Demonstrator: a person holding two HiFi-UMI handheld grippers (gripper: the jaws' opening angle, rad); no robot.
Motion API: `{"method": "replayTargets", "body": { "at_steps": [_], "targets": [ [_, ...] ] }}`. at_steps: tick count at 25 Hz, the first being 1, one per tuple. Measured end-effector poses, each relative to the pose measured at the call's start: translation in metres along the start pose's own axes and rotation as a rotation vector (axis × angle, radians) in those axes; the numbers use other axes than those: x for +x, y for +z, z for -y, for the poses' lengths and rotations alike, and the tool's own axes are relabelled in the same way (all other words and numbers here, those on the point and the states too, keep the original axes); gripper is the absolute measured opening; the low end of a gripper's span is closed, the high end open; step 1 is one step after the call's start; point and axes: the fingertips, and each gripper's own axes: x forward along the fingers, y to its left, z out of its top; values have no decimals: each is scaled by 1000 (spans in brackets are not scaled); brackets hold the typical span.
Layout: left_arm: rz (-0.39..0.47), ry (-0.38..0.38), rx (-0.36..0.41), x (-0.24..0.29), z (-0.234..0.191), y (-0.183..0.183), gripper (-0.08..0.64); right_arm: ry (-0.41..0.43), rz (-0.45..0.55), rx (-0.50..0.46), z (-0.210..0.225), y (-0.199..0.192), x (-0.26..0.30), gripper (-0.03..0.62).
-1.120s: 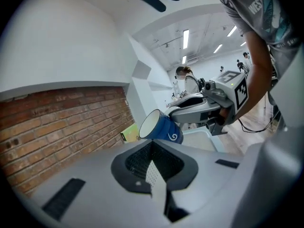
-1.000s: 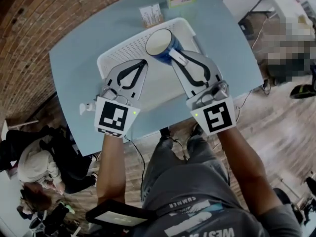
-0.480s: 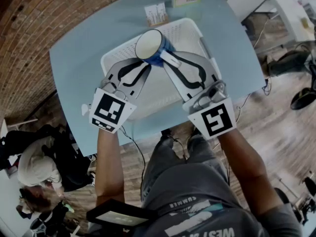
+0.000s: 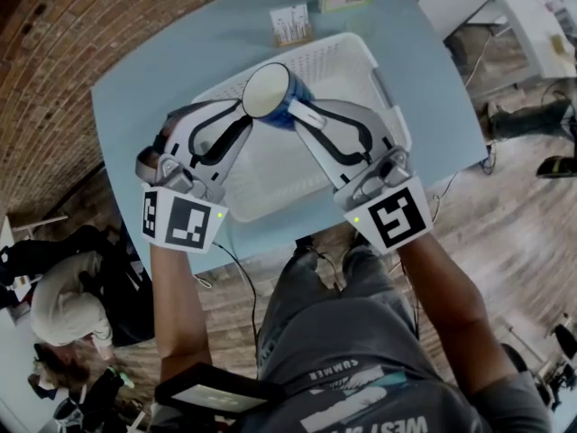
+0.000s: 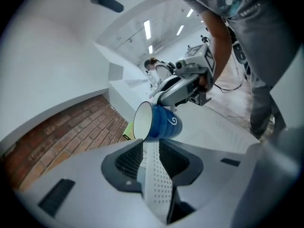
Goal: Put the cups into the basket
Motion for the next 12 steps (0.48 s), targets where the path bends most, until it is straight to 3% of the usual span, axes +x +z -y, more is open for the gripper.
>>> {"method": "replayTargets", "body": {
  "at_steps": [7,12],
  "targets": [
    [-52,-108,228,2,19,-10,95,39,-36,9,-8,-13,11,69],
    [-105,-156,322,12,27,-24,95,77,-59,18,-12,-24,20,69]
  ]
}}
